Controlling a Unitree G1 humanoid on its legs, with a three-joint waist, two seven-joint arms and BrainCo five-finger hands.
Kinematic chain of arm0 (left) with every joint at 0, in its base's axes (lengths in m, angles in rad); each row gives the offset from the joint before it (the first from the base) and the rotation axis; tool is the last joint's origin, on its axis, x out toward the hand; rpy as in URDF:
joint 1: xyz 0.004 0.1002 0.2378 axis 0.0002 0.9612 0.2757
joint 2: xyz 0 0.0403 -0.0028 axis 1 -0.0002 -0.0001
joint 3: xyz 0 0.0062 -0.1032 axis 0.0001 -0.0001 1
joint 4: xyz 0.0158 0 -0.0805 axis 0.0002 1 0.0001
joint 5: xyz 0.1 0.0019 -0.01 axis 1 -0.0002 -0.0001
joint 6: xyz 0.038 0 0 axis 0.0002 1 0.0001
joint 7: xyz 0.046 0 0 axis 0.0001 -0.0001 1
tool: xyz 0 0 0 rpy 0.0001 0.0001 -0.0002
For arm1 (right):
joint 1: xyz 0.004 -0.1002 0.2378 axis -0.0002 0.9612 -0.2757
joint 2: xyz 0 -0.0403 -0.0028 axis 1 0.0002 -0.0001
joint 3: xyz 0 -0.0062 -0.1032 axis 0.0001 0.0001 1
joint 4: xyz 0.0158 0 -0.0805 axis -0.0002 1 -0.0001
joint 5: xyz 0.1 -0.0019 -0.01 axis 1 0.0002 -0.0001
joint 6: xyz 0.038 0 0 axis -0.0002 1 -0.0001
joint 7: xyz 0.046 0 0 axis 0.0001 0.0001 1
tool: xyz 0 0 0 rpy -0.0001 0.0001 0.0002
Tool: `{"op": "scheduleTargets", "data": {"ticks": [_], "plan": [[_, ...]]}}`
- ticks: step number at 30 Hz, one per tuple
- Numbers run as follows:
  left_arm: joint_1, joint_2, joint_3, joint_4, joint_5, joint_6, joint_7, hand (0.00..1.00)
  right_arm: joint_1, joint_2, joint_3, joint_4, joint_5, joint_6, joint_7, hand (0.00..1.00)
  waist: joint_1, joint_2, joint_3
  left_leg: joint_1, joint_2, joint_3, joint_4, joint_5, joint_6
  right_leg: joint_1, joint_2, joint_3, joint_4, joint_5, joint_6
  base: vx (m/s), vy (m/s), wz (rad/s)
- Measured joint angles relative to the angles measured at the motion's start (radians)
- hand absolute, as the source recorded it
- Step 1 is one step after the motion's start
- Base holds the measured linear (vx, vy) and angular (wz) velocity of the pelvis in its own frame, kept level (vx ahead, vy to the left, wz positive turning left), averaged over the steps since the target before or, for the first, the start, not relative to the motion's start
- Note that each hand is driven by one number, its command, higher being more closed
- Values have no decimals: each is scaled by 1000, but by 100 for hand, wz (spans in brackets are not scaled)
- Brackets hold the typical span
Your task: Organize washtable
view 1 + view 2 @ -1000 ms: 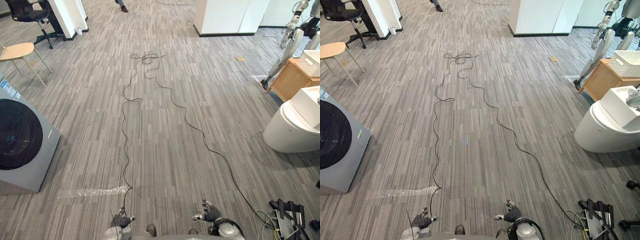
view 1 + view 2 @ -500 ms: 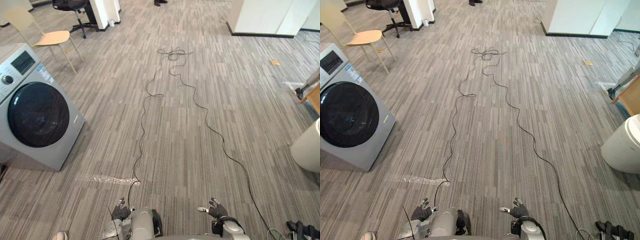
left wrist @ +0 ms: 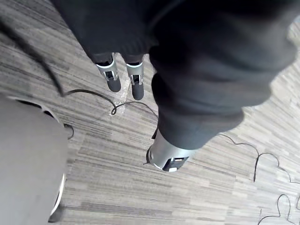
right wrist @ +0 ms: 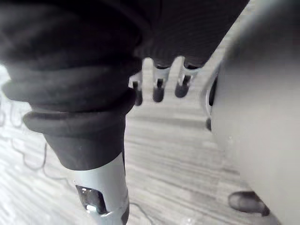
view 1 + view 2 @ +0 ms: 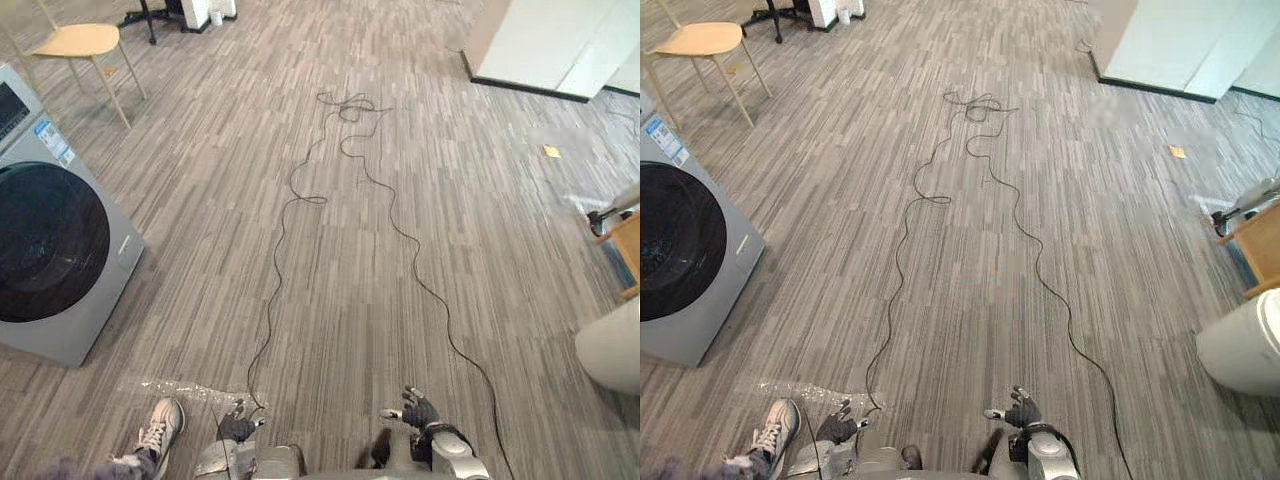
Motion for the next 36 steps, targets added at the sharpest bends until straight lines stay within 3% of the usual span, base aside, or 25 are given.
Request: {"op": "scheduleTargets", "data": {"ticks": [2,4,5,6,8,9,10,11,12,13,15,18,19,20,21,22,23,24,26,27,29,30,31,33,36], "plan": [[-4,-2,-1,3,16,1,-1,0,-15,0,0,-7,0,-1,0,0,-8,8,20,51,26,-9,-27,-17,-31,-30,37,4,-201,98,-5,400,-93,21],[-3,3,0,9,40,-1,0,0,-14,6,0,-12,-1,-1,1,0,-7,-9,31,126,33,-11,-54,-50,-87,-37,51,41,-370,210,-1,545,-193,19],[-3,8,1,12,43,-1,0,0,-11,9,1,-13,-4,0,2,0,-9,-20,33,159,33,-17,-64,-71,-112,-36,48,81,-379,206,1,646,-275,23],[-10,4,1,23,53,-1,0,0,-8,4,-1,-22,-8,0,3,0,-11,-14,39,191,46,-35,-63,-98,-133,-47,51,113,-316,264,-19,442,-214,27],[-8,-11,-1,44,77,-2,-1,0,-5,-12,-1,-51,-18,-7,5,0,-30,18,11,188,105,-56,-21,-145,-169,-110,92,125,-143,238,-52,585,-272,24],[-12,-21,7,50,77,-2,-2,0,-9,-17,-9,-51,-24,-9,5,0,-28,36,16,134,153,-75,141,-148,-179,-106,112,114,-111,194,-93,699,-359,5],[-17,-23,7,47,77,-3,-2,0,-9,-19,-11,-52,-26,-10,6,0,-28,52,21,50,192,-96,328,-118,-212,-79,140,107,-130,175,-105,580,-308,-13],[-23,-29,13,41,76,-3,-3,0,-10,-21,-8,-51,-27,-8,6,0,-25,71,30,-42,234,-120,539,-34,-221,-30,178,106,-164,162,-119,643,-291,-28],[-26,-36,26,30,75,-9,-3,0,-10,-29,-7,-47,-27,-4,2,0,-15,87,54,-152,267,-154,809,-37,-225,83,239,114,-247,152,-133,528,-170,-31],[-28,-34,28,19,75,-10,-3,0,-10,-29,-7,-38,-26,-1,2,0,-9,92,60,-184,263,-155,859,-39,-221,130,250,119,-275,148,-139,523,-134,-27],[-33,-24,23,-23,64,-15,-4,0,-10,-26,-6,0,-19,4,1,0,1,52,76,-291,195,-130,815,-54,-196,256,251,133,-352,147,-139,502,-90,-18],[-35,-30,26,-62,45,-25,-8,0,-12,-22,-7,17,-12,8,-1,0,37,42,80,-387,88,-134,454,-54,-180,331,251,197,-423,140,-129,485,0,-58],[-39,-34,29,-68,45,-25,-9,0,-15,-15,-6,18,-11,8,-2,0,56,40,82,-403,49,-168,249,-22,-191,355,249,233,-449,133,-118,469,141,-91],[-39,-34,30,-68,42,-30,-8,0,-14,-14,-4,23,-12,8,-3,0,62,42,83,-395,36,-188,93,77,-185,395,251,262,-482,122,-105,464,178,-84],[-39,-34,30,-68,38,-31,-6,0,-11,-10,2,28,-12,8,-3,0,71,42,83,-381,37,-184,59,134,-188,419,252,281,-496,116,-95,575,287,-88],[-39,-36,30,-68,38,-32,-2,0,-14,4,15,40,-15,8,-3,0,80,27,76,-356,24,-159,54,246,-132,454,238,322,-513,93,-68,479,263,-64],[-40,-27,32,-68,38,-33,-1,0,-15,12,21,40,-19,7,-3,0,77,11,71,-365,18,-161,80,247,-107,453,225,333,-509,79,-59,593,298,-57],[-47,-15,38,-71,37,-33,-2,0,-15,23,26,40,-22,7,-2,0,76,-11,69,-392,12,-148,172,193,-50,442,206,339,-477,64,-41,387,185,-24],[-47,-18,44,-70,36,-33,0,0,-11,26,30,42,-29,7,-1,0,79,-16,67,-383,15,-124,262,88,-30,402,181,356,-309,26,17,483,276,-27],[-45,-16,42,-62,36,-30,0,0,-7,27,29,45,-32,7,0,0,77,-21,67,-342,1,-114,286,31,-14,336,151,367,-80,5,49,462,324,-19],[-45,4,37,-53,37,-20,-1,0,-7,26,30,23,-38,3,4,0,69,-43,69,-245,-43,-107,293,-48,9,188,72,356,333,68,68,473,315,1],[-42,8,37,-38,36,-15,1,0,-7,25,30,17,-39,3,4,0,60,-37,72,-191,-52,-106,290,-74,19,152,44,332,429,48,39,496,270,23],[-32,9,37,-35,36,-12,2,0,-8,23,32,11,-39,2,4,0,50,-30,72,-139,-52,-109,277,-94,30,124,30,289,454,28,6,602,256,27],[-18,9,36,-31,36,-12,2,0,-12,21,53,4,-38,-6,5,0,46,-25,71,-6,-47,-128,177,-104,35,39,37,181,300,-24,-35,500,183,29],[-17,2,18,-15,37,-11,0,0,-18,9,59,-22,-38,-14,5,0,26,-19,72,88,-40,-165,76,-104,34,-53,105,166,-97,48,-20,545,124,46]]}}
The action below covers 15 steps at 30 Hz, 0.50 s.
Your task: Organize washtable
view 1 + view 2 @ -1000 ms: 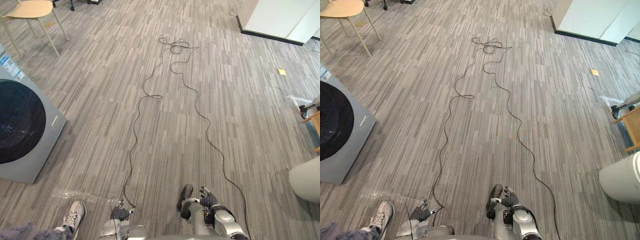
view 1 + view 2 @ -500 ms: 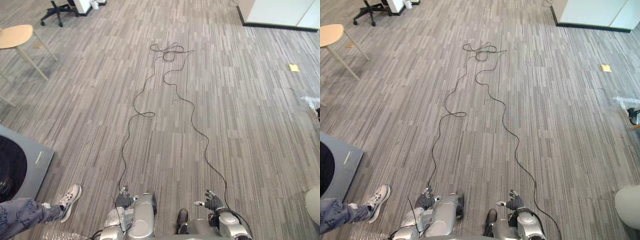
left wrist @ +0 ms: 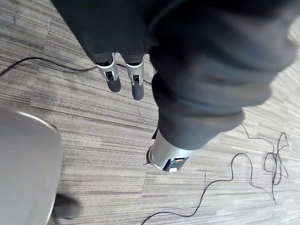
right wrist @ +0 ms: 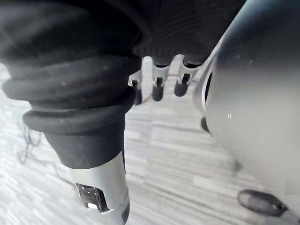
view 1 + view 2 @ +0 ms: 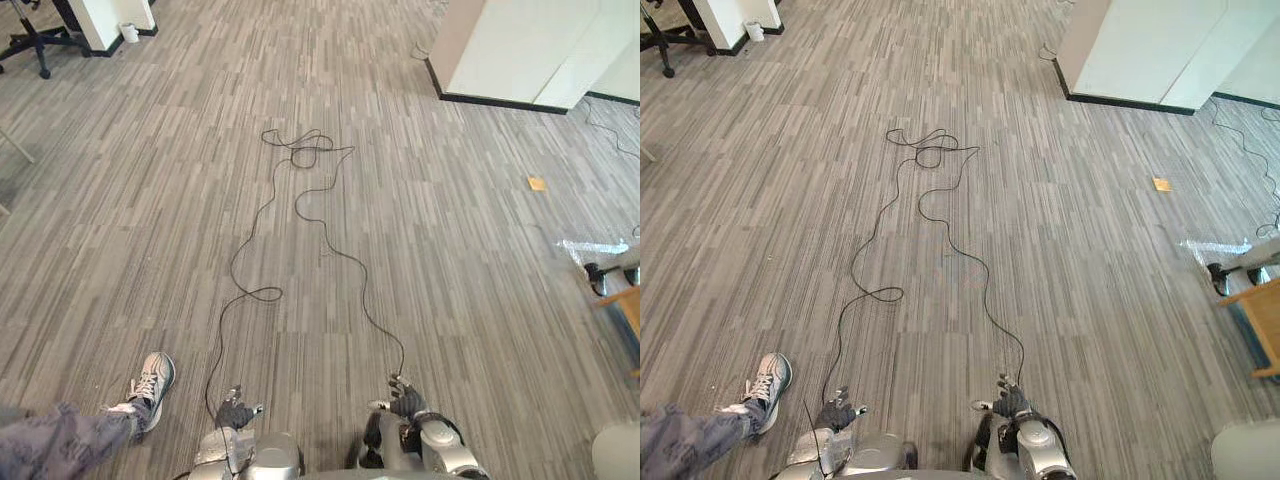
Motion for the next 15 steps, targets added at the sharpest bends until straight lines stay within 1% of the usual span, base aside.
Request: {"op": "scheduleTargets", "data": {"ticks": [1,2,3,4,5,6,7,8,9,10,11,12,13,14,15], "plan": [[3,-2,1,6,0,0,0,0,1,-5,0,-8,0,-1,0,0,-8,1,0,48,-4,-16,-40,-4,-8,-12,15,-4,-192,83,14,586,86,51],[4,-2,1,8,0,0,0,0,1,-7,0,-8,0,-1,0,0,-9,-1,-1,72,-10,-25,-54,-10,-20,-19,19,-5,-248,111,15,623,50,59],[5,-2,1,17,0,-1,1,0,0,-9,1,-10,0,-1,-1,0,-12,-4,-3,117,-15,-44,-67,-37,-62,-34,23,3,-292,146,7,655,9,65],[14,3,2,19,2,-2,0,0,9,-3,1,-9,0,-4,-1,0,-17,-21,-14,161,-28,-75,-61,-50,-81,-34,25,35,-288,181,-27,681,-14,73],[15,-2,2,26,3,-2,0,0,7,-8,-2,-8,0,-2,0,0,-24,-10,-19,169,-19,-100,-44,-55,-83,-35,31,61,-257,249,-51,870,-45,82],[19,-17,1,38,4,-3,-1,0,9,-12,-15,-12,0,-3,1,0,-35,20,-41,138,9,-138,47,-54,-84,-47,44,64,-185,274,-68,872,-81,80],[17,-35,3,41,4,-4,0,0,15,-26,-26,-26,0,-4,2,0,-39,46,-52,73,30,-147,233,-35,-118,-34,50,27,-128,268,-82,864,-91,74],[11,-48,3,45,9,-1,-2,0,15,-44,-33,-37,0,-2,5,0,-39,92,-50,2,72,-140,410,23,-209,2,72,6,-112,221,-93,570,-65,44],[9,-61,8,45,9,0,-3,0,17,-52,-30,-45,0,1,7,0,-38,116,-49,-50,97,-134,532,106,-264,30,91,1,-117,195,-97,580,-18,7],[8,-79,28,42,10,0,-5,0,18,-54,-26,-47,1,10,9,0,-25,129,-44,-120,138,-109,686,250,-295,85,119,9,-141,163,-114,703,11,-9],[7,-82,42,36,11,-1,-7,0,22,-45,-33,-44,2,22,8,0,-27,137,-39,-216,183,-52,859,203,-248,165,147,16,-183,131,-121,812,10,-11],[5,-67,43,30,10,-1,-15,0,24,-30,-40,-37,4,24,6,0,-27,133,-36,-274,199,-21,913,149,-206,230,149,22,-215,111,-120,667,0,-2],[4,-57,43,20,10,-2,-17,0,24,-19,-41,-29,5,26,4,0,-24,111,-28,-312,198,8,913,121,-187,275,146,28,-244,102,-116,781,-4,-16],[3,-31,46,-19,7,-11,-18,0,24,-1,-39,9,9,27,-3,0,-2,65,-31,-433,178,103,781,56,-138,383,124,51,-319,98,-104,646,12,-36],[1,-27,46,-37,4,-18,-19,0,20,0,-40,21,11,27,-4,0,14,46,-27,-484,159,123,647,48,-124,417,113,62,-346,92,-94,638,48,-52]]}}
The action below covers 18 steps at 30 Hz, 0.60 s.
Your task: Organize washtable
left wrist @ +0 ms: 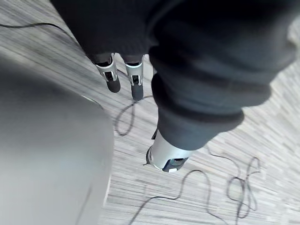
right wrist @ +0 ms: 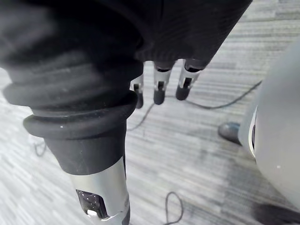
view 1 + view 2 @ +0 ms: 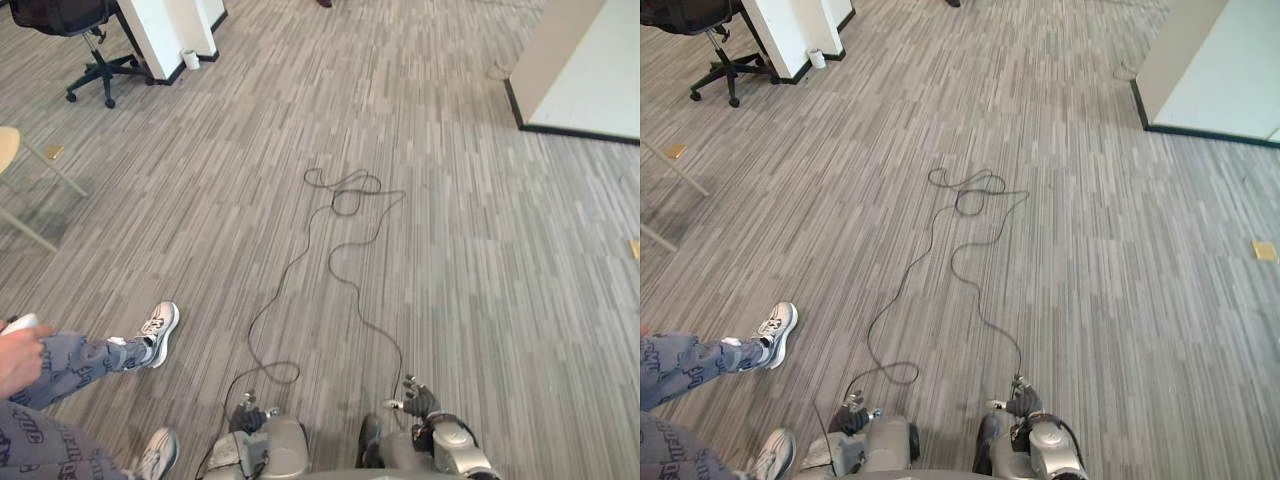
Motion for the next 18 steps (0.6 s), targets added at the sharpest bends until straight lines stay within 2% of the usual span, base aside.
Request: {"op": "scheduleTargets", "data": {"ticks": [2,3,4,5,6,7,8,9,10,11,12,13,15,16,17,18], "plan": [[-6,-5,9,-26,-4,-5,-1,0,-14,-2,-8,16,1,0,-2,0,18,-11,9,-50,-49,-7,-279,21,-17,58,-23,24,-39,-22,30,541,160,-48],[-6,-14,15,-29,-4,-6,0,0,-15,-5,-14,27,1,-1,-5,0,31,0,8,-57,-69,-40,-551,104,-60,104,-26,37,-67,-47,53,709,306,-67],[-6,-21,16,-31,-6,-7,0,0,-8,-8,-10,52,1,-5,-6,0,50,10,4,-63,-58,-50,-631,227,-74,153,-20,67,-93,-79,71,599,296,-69],[-7,-21,17,-30,-6,-6,1,0,-11,-8,-9,63,1,-3,-6,0,56,8,-1,-59,-65,-44,-605,283,-53,178,-22,81,-98,-93,78,632,339,-47],[-16,-10,22,-32,-5,-7,1,0,-14,11,1,66,0,-3,-4,0,57,-33,-6,-63,-89,-47,-552,280,10,196,-56,76,-88,-105,74,644,315,-12],[-26,2,29,-33,-6,-5,1,0,-8,19,7,59,0,-6,-3,0,57,-54,-12,-87,-102,-46,-484,224,49,175,-78,75,-24,-104,75,650,319,-1],[-27,1,31,-34,-8,-5,1,0,-8,19,6,59,0,-7,-3,0,57,-56,-13,-93,-102,-45,-441,193,70,158,-91,77,34,-105,78,632,322,2],[-28,3,30,-27,-19,-4,2,0,-4,22,5,60,0,-6,-3,0,60,-67,-12,-70,-116,-40,-394,136,97,104,-120,85,232,-119,106,725,401,5],[-30,8,24,-14,-24,0,3,0,1,26,5,60,-1,-6,-1,0,53,-87,-8,-12,-139,-20,-376,78,120,16,-174,104,500,-81,146,596,335,7],[-30,18,20,-5,-23,3,2,0,2,27,5,60,-2,-5,1,0,44,-95,-8,21,-155,-21,-373,47,127,-32,-200,111,643,-33,153,709,355,14],[-30,29,17,16,-24,11,3,0,-1,26,3,52,-4,-7,3,0,30,-90,0,102,-174,-24,-376,-4,138,-114,-229,104,870,-42,139,591,254,7],[-24,30,16,33,-23,19,4,0,-9,20,6,48,-9,-7,3,0,22,-77,6,207,-175,-24,-410,-34,146,-163,-234,69,956,-82,118,696,296,4],[0,30,3,34,-23,22,4,0,-9,17,18,28,-11,-13,3,0,7,-57,8,336,-177,-22,-511,-47,146,-254,-230,-26,907,-134,86,534,186,1],[2,30,-8,35,-22,22,3,0,-11,14,29,13,-11,-15,5,0,3,-56,9,401,-177,-23,-559,-47,147,-320,-219,-87,793,-158,70,548,154,6],[1,28,-11,39,-22,23,3,0,-17,14,29,10,-12,-16,5,0,3,-56,10,426,-176,-24,-578,-48,148,-351,-204,-102,713,-157,70,584,128,14],[-3,23,-19,50,-21,23,2,0,-25,10,28,10,-14,-20,3,0,-2,-54,11,469,-175,-31,-611,-48,148,-398,-169,-119,521,-140,83,504,91,19]]}}
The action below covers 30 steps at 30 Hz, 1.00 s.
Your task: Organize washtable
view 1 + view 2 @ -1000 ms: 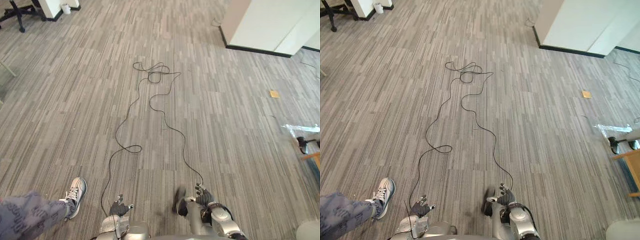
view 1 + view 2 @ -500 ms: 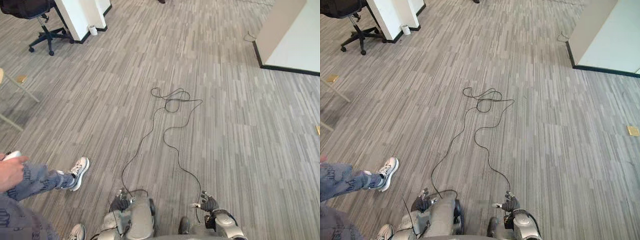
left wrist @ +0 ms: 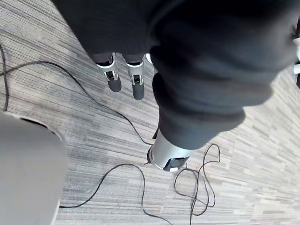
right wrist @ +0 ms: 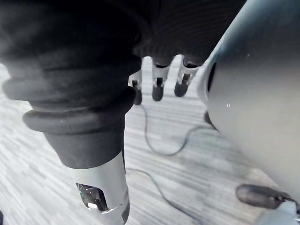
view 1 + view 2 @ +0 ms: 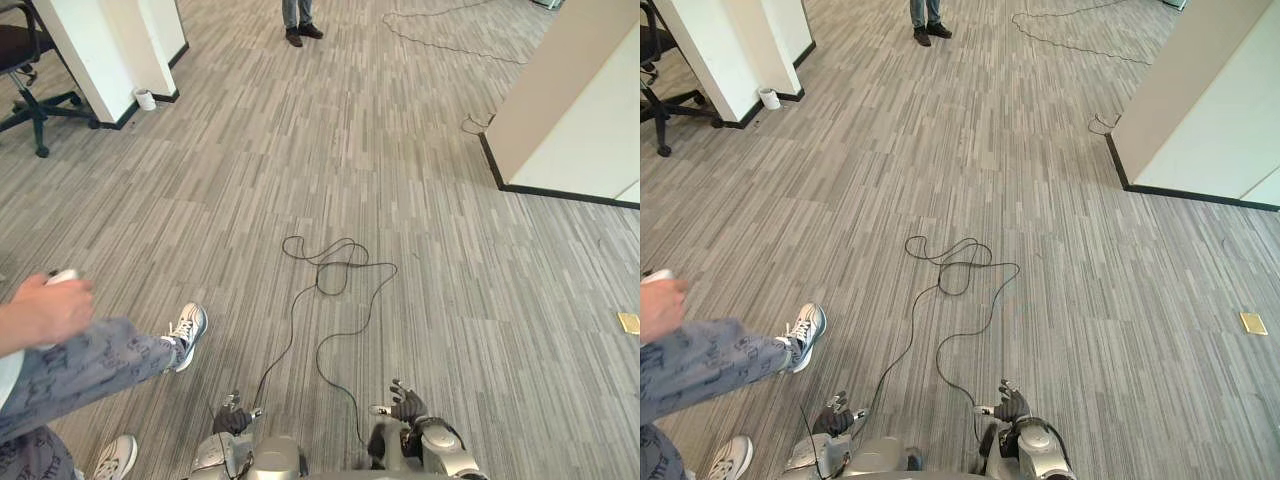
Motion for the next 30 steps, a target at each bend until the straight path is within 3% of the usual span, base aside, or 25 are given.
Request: {"op": "scheduleTargets", "data": {"ticks": [1,2,3,4,5,7,8,9,10,11,12,14,16,17,18,19,20,21,22,23,25,26,27,29,30], "plan": [[0,-1,-1,5,6,0,0,0,-2,-2,0,-1,1,-1,0,0,-7,0,1,23,0,-7,-18,-1,-1,-13,19,-2,-114,34,7,652,101,49],[6,1,-3,14,18,0,1,0,-10,-5,0,-4,1,-1,1,0,-31,-2,1,91,-4,-28,-74,-14,-26,-21,56,-3,-379,138,25,543,64,51],[9,1,-3,15,18,0,1,0,-16,-5,0,-1,0,-1,0,0,-37,-5,2,119,-10,-39,-91,-26,-46,-30,61,3,-432,162,28,682,55,59],[13,3,-2,20,18,0,1,0,-15,-5,2,-3,-1,-1,0,0,-44,-9,0,162,-17,-51,-103,-47,-80,-42,62,7,-449,176,22,716,19,49],[10,-3,-2,33,23,0,2,0,-16,-11,1,-4,0,-1,1,0,-47,-1,-2,208,-13,-80,-92,-69,-104,-48,72,42,-414,254,-53,890,27,50],[12,-21,-4,47,38,-4,-1,0,-18,-22,-6,-13,0,4,3,0,-47,43,-40,149,35,-121,43,-67,-110,-90,102,70,-298,275,-81,773,5,43],[7,-38,-2,52,39,-5,-1,0,-12,-34,-21,-39,1,6,5,0,-59,76,-35,81,68,-129,239,-36,-161,-70,105,28,-258,298,-100,733,-50,36],[0,-62,11,59,38,-2,-1,0,-15,-46,-23,-45,3,8,12,0,-60,129,-26,6,126,-121,464,80,-221,-17,136,10,-239,254,-116,742,-43,16],[0,-72,20,58,38,-2,-2,0,-14,-53,-17,-50,3,9,14,0,-56,148,-25,-31,154,-108,563,197,-234,23,160,16,-250,228,-120,875,45,-32],[0,-75,28,60,39,-3,-2,0,-10,-48,-7,-40,5,15,15,0,-44,152,-17,-104,217,-61,747,243,-238,109,198,37,-297,197,-131,880,98,-41],[-1,-67,35,45,38,-8,-5,0,-4,-31,-19,-29,8,17,13,0,-43,149,-13,-191,245,-26,868,169,-202,200,205,58,-347,172,-133,850,103,-36],[-1,-51,50,15,36,-14,-4,0,7,-13,-20,-20,13,17,13,0,-38,97,-2,-297,245,26,866,109,-187,309,193,82,-425,158,-121,544,53,-17],[-2,-31,68,-27,14,-22,-5,0,7,-5,-22,9,15,17,9,0,-16,62,5,-443,193,66,603,61,-158,428,155,121,-502,139,-92,666,129,-44],[-2,-33,75,-41,14,-25,-4,0,7,-5,-26,15,15,17,9,0,-5,56,8,-466,175,63,490,65,-162,453,143,135,-516,129,-75,752,275,-69],[-1,-40,86,-57,14,-26,-2,0,9,-6,-32,29,15,16,5,0,15,56,10,-490,139,41,228,104,-191,494,123,157,-539,102,-39,743,374,-69],[2,-44,89,-59,12,-26,-2,0,8,-7,-31,49,14,16,-2,0,24,73,9,-494,128,-5,-4,217,-210,545,125,182,-565,70,-12,748,415,-70],[4,-45,90,-58,8,-26,-1,0,11,-11,-29,53,13,17,-4,0,37,80,6,-487,131,-10,-14,313,-217,569,129,201,-574,54,3,646,396,-56],[1,-31,96,-58,4,-26,3,0,6,4,-19,67,13,17,-5,0,42,38,0,-484,98,-2,25,327,-130,595,91,206,-582,44,9,651,360,-23],[-3,-17,105,-59,2,-26,3,0,4,19,-18,56,13,12,-3,0,36,10,-11,-520,79,-6,104,265,-111,587,72,190,-557,64,12,655,345,-5],[-5,-17,113,-59,-2,-24,1,0,7,19,-19,49,12,12,-3,0,39,9,-11,-533,76,-10,155,239,-86,579,62,194,-518,67,20,651,369,19],[-4,-13,122,-50,-8,-20,3,0,20,20,-21,50,9,14,-3,0,38,-11,-11,-505,45,-7,243,159,-67,526,7,212,-269,49,67,552,330,16],[-4,-1,113,-33,-15,-19,3,0,29,21,-24,47,5,14,-2,0,36,-24,-12,-442,19,8,252,78,-38,445,-42,241,-7,94,98,570,319,14],[-5,11,110,-15,-18,-12,3,0,20,23,-25,45,2,12,-1,0,29,-30,-6,-370,-7,9,247,29,-22,345,-82,253,258,135,91,563,307,15],[17,19,100,2,-18,1,4,0,13,19,-16,29,-6,10,1,0,10,-8,2,-209,-21,1,175,-4,-2,238,-98,203,448,60,41,610,269,11],[24,20,92,4,-18,2,4,0,14,18,-11,22,-8,9,1,0,9,-2,1,-161,-22,-3,139,-6,-1,209,-94,176,443,41,29,654,243,1]]}}
